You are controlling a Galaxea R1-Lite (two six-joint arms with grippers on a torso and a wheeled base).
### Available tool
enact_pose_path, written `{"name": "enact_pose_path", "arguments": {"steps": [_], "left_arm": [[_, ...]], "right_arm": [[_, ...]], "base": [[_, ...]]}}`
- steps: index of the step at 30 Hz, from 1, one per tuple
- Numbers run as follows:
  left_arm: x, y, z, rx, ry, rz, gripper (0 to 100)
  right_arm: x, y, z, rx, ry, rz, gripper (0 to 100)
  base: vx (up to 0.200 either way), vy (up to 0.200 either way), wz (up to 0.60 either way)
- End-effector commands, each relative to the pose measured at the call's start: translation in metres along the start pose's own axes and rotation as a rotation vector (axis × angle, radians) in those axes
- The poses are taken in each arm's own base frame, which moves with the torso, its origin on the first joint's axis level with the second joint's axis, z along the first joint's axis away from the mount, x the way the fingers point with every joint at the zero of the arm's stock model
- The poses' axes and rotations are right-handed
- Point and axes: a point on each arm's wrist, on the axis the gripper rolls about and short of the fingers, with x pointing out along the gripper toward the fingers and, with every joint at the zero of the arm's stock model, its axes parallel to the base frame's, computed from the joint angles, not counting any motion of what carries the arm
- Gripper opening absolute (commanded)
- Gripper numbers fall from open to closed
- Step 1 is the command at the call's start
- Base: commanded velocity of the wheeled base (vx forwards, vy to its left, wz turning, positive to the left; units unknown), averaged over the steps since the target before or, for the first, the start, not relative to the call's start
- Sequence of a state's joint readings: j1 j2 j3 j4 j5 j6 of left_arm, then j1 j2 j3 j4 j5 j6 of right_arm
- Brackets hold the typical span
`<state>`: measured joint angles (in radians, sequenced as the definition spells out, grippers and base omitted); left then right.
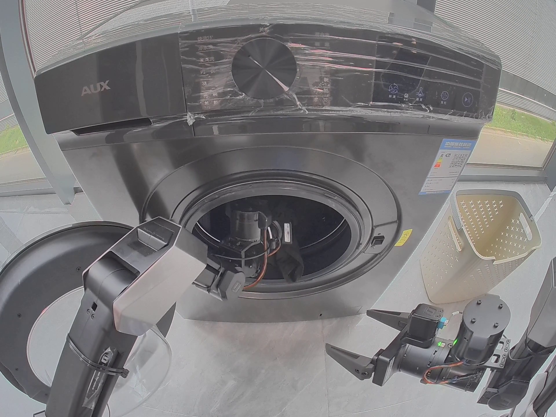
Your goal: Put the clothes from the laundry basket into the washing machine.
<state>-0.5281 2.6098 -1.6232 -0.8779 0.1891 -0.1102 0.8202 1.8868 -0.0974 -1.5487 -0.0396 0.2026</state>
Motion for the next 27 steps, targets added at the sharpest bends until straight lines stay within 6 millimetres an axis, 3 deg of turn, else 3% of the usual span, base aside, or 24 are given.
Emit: {"name": "enact_pose_path", "arguments": {"steps": [1, 11, 23, 24, 27], "left_arm": [[0.021, -0.001, 0.022, -0.044, -0.145, 0.029, 0], [0.040, 0.006, 0.018, -0.055, -0.194, 0.060, 0], [0.043, 0.021, 0.014, -0.053, -0.185, 0.103, 0], [0.043, 0.021, 0.014, -0.053, -0.185, 0.103, 100], [0.042, 0.017, 0.018, -0.054, -0.188, 0.097, 100]], "right_arm": [[0.000, 0.000, 0.000, 0.000, 0.000, 0.000, 100], [-0.001, 0.000, 0.000, 0.000, 0.002, 0.000, 100], [0.000, 0.000, -0.001, 0.000, 0.005, -0.001, 100], [0.000, 0.000, -0.001, 0.000, 0.005, -0.001, 100], [0.000, 0.000, -0.001, 0.000, 0.005, -0.001, 100]], "base": [[0.000, 0.000, 0.00], [0.000, 0.000, 0.00], [0.000, 0.000, 0.00], [0.000, 0.000, 0.00], [0.000, 0.000, 0.00]]}}
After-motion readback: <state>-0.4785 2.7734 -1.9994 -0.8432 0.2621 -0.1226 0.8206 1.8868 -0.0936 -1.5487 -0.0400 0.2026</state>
